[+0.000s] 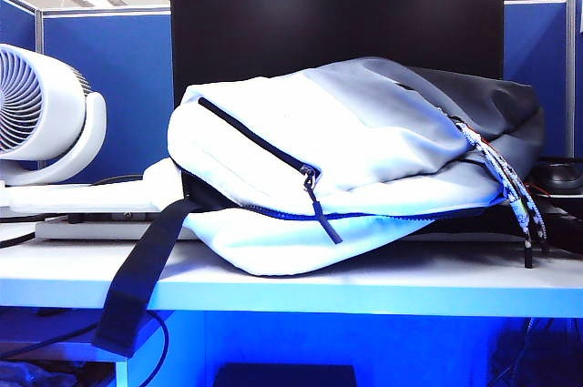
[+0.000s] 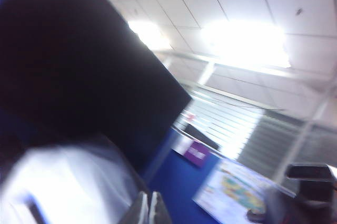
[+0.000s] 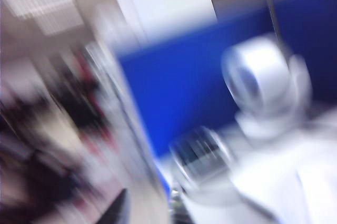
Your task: Take the gray clothes out of the backpack.
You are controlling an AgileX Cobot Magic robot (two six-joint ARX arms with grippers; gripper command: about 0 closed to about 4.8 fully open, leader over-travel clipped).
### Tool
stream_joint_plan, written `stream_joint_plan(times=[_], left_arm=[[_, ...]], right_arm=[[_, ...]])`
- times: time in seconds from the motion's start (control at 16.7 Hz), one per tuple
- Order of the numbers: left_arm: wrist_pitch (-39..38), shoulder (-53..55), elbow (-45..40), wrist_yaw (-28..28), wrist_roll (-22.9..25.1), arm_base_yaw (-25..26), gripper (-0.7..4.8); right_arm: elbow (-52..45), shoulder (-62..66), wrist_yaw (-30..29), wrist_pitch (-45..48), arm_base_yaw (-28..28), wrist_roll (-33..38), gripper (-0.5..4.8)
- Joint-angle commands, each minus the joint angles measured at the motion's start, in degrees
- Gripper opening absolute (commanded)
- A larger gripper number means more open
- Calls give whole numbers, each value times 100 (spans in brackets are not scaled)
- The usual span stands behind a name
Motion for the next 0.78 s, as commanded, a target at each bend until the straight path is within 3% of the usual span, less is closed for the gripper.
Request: stream_joint_plan(times=[0.06, 0.18, 0.24, 0.3, 0.48, 0.78], left_arm=[[-136, -15, 20, -35, 581, 0, 27], [-511, -15, 20, -87, 721, 0, 27], [-730, -15, 20, -92, 743, -2, 27], [-968, -15, 20, -186, 748, 0, 27], [-1303, -15, 20, -280, 848, 0, 27], [-1298, -15, 20, -249, 857, -2, 27]], right_arm=[[496, 1043, 1731, -531, 721, -1652, 261], [682, 1753, 2957, -522, 1064, -2492, 350], [774, 2092, 3495, -529, 1187, -3056, 447], [833, 2354, 3886, -531, 1274, -3512, 479], [1001, 3091, 4830, -520, 1473, -4363, 479], [1266, 3897, 5174, -549, 1421, -4358, 479]])
